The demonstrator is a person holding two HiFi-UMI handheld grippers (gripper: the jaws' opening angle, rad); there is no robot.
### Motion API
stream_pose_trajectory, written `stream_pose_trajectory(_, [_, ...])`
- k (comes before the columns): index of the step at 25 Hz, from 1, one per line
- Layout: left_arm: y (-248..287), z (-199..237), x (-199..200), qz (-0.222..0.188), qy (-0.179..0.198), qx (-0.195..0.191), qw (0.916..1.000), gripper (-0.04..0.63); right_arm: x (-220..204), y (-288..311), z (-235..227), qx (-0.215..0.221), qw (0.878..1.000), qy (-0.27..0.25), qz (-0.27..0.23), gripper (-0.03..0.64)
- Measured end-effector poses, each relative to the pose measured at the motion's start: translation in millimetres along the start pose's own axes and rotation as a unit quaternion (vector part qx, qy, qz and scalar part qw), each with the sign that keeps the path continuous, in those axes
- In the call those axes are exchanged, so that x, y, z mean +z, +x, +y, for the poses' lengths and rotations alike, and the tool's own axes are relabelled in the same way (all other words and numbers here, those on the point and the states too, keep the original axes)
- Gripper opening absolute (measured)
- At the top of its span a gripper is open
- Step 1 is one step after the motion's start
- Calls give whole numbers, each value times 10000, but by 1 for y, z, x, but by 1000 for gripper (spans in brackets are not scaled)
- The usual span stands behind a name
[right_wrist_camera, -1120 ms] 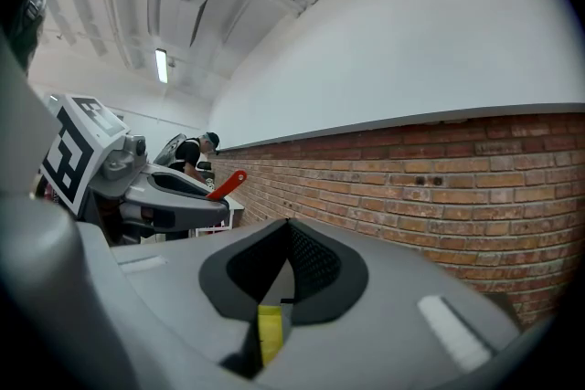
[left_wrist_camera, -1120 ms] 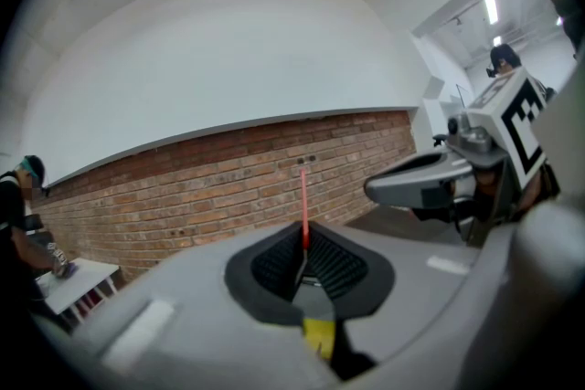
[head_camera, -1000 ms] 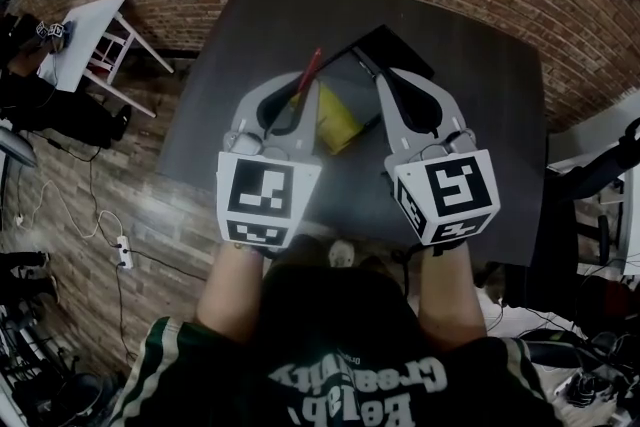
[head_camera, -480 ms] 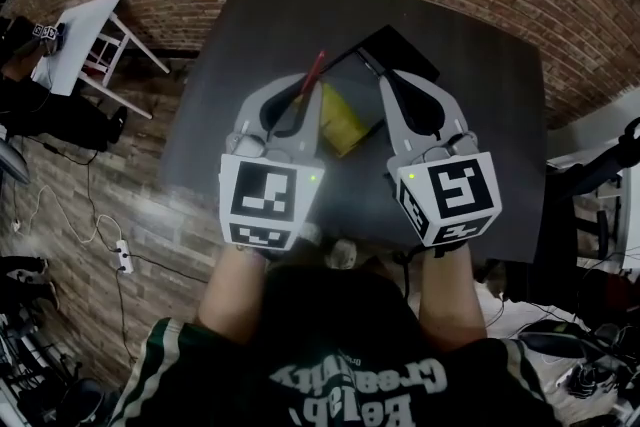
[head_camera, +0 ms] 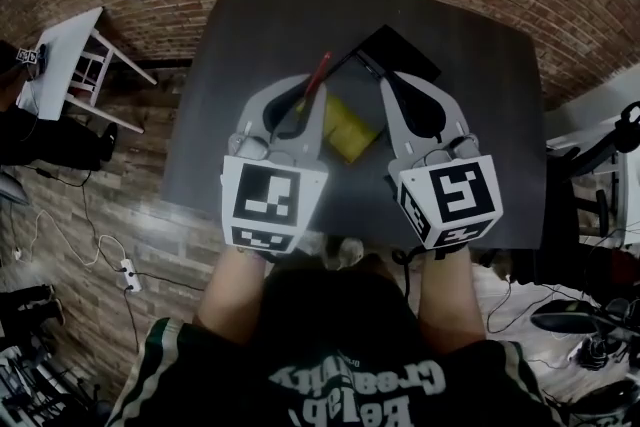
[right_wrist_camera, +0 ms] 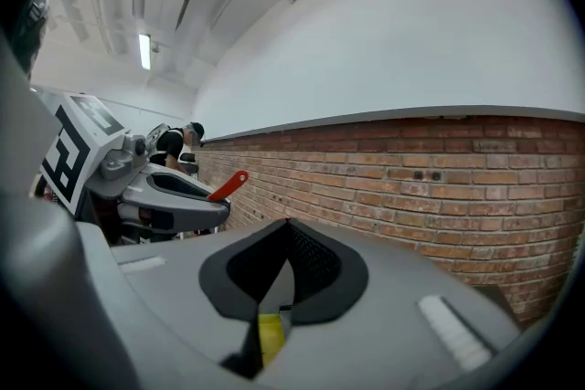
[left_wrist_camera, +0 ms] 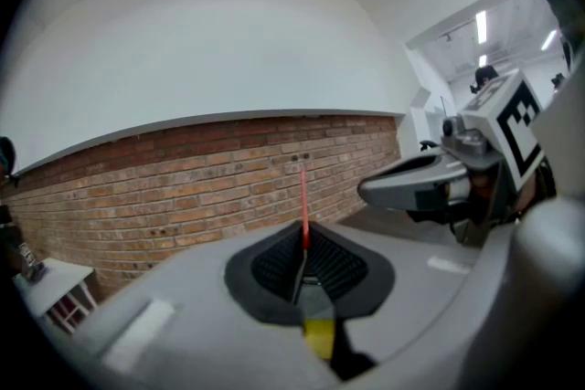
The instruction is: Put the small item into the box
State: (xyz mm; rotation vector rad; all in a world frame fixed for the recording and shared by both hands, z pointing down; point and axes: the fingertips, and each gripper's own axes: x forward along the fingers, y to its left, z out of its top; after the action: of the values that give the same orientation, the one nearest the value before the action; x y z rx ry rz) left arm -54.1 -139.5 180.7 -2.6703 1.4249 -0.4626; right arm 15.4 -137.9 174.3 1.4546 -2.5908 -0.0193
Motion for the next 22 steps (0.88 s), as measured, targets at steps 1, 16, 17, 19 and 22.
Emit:
stream_pose_trajectory(1, [1, 2, -1, -3, -2, -46, 10000, 14, 0, 3, 1, -32, 10000, 0, 4, 6])
stream_pose_trajectory(16, [15, 10, -20, -2, -148, -506, 9986, 14, -12, 13, 7, -290, 9994, -66, 168, 6])
stream_pose_trajectory(17, [18, 9, -19, 6, -147, -506, 9986, 14, -13, 14, 4, -283, 9994, -65, 165, 6])
stream_pose_trajectory(19, [23, 7, -18, 16, -139, -494, 9987, 14, -15, 17, -2, -248, 9995, -48, 172, 6])
stream_pose_trajectory(22, [29, 7, -20, 69, -146, -459, 9988, 14, -21, 22, -5, -160, 9996, -4, 213, 6])
